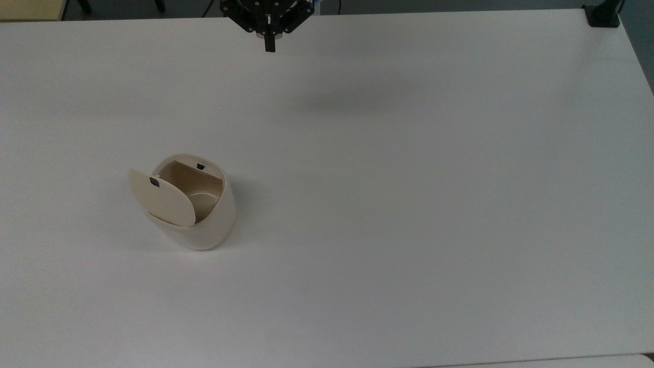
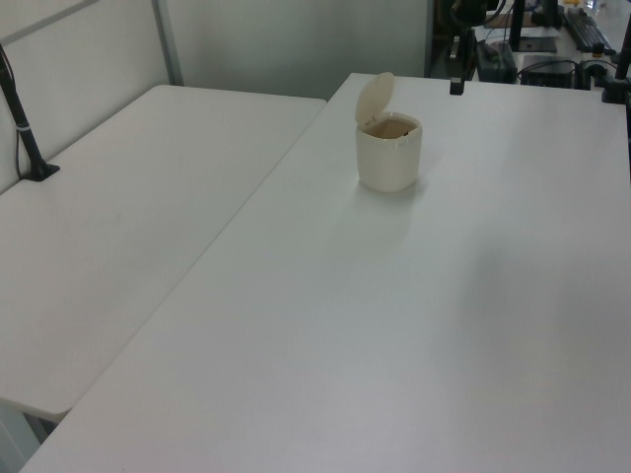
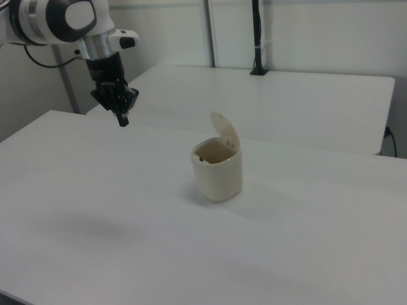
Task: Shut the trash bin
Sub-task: 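Move the gripper down toward the open lid of the cream bin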
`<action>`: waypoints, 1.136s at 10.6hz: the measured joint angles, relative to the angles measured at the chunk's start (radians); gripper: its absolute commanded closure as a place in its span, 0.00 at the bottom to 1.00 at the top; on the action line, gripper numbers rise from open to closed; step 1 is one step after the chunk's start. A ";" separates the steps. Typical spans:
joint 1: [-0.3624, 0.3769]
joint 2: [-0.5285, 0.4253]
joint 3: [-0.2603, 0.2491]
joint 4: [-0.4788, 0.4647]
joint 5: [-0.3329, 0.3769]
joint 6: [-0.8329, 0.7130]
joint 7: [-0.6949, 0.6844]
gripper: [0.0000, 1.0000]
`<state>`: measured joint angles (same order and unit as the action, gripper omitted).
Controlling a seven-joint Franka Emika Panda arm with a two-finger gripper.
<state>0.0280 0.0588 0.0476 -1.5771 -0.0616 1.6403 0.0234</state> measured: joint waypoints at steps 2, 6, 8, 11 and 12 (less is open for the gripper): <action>-0.036 0.023 -0.005 0.022 0.000 0.059 0.031 1.00; -0.108 0.084 -0.008 0.047 0.000 0.341 0.193 1.00; -0.134 0.105 -0.009 0.048 0.000 0.465 0.256 1.00; -0.174 0.162 -0.012 0.048 -0.004 0.644 0.278 1.00; -0.184 0.186 -0.015 0.048 -0.005 0.698 0.278 1.00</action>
<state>-0.1563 0.2444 0.0321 -1.5288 -0.0667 2.3388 0.3017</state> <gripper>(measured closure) 0.991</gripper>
